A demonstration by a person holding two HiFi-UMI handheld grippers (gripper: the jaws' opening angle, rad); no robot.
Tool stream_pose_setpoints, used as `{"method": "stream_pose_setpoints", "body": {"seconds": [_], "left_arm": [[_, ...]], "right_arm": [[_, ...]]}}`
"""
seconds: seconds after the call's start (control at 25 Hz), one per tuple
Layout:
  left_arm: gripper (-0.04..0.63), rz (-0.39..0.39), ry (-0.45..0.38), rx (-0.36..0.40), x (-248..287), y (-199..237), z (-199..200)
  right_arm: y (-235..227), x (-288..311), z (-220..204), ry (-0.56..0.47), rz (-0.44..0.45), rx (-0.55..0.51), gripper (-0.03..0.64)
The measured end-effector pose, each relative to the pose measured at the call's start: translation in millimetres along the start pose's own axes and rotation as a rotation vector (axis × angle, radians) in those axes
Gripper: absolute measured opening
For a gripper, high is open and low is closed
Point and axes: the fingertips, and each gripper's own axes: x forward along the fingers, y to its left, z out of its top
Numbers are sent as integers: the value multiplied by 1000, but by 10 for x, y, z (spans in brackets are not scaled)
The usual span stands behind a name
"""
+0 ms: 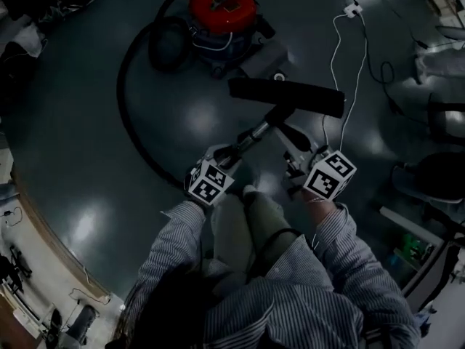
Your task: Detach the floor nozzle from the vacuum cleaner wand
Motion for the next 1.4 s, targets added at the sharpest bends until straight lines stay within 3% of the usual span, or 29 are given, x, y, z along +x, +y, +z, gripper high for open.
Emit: {"method": "stream_pose_setpoints", "body": {"seconds": [0.16,0.32,0.6,0.88,1.16,1.32,1.4], "left_arm": [[179,50,-75,-35,-903,-277,911],[181,106,-150,-46,-1730,-526,1673],[187,206,-296,-16,-2916,-682,2573],[187,240,-376,-38,-3553,-1000,2558],[184,278,-465,-35,-3794,-1153,2489],[184,302,-469,-43,-3911,-1216,2392],[184,306,-468,-47,-3924,-1249,2352]], "right_arm": [[1117,-228,958,-47,100,-80,66],[2161,-443,1703,-109,145,-166,64],[3604,-690,2519,-280,332,-289,63],[4349,-979,2465,-331,423,-333,63],[4640,-1183,2396,-339,472,-451,65],[4664,-1193,2384,-323,445,-491,97],[4660,-1136,2342,-288,451,-499,166]]}}
